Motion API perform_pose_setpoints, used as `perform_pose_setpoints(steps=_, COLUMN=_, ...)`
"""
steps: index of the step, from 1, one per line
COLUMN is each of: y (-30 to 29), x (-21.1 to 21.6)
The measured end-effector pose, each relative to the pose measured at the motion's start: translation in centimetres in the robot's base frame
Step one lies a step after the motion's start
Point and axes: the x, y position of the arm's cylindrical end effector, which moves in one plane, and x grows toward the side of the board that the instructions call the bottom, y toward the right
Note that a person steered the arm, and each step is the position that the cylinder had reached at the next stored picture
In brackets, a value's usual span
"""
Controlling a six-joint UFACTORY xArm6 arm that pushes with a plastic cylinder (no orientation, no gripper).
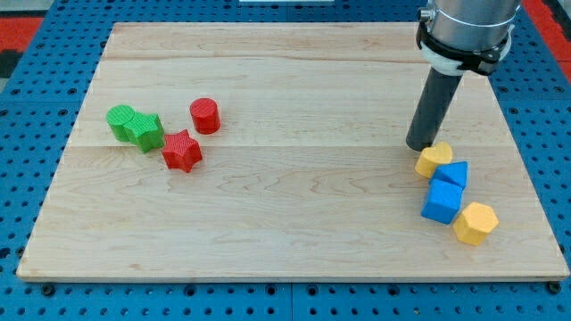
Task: Push the red star below to the red circle
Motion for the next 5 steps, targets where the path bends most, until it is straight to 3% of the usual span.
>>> perform_pose_setpoints(steps=1, y=-1.1, x=0.0)
perform_pose_setpoints(steps=3, y=-9.0, x=-1.6)
perform_pose_setpoints(steps=4, y=-12.7, x=-6.8)
perform_pose_setpoints(steps=5, y=-19.9, x=-9.1)
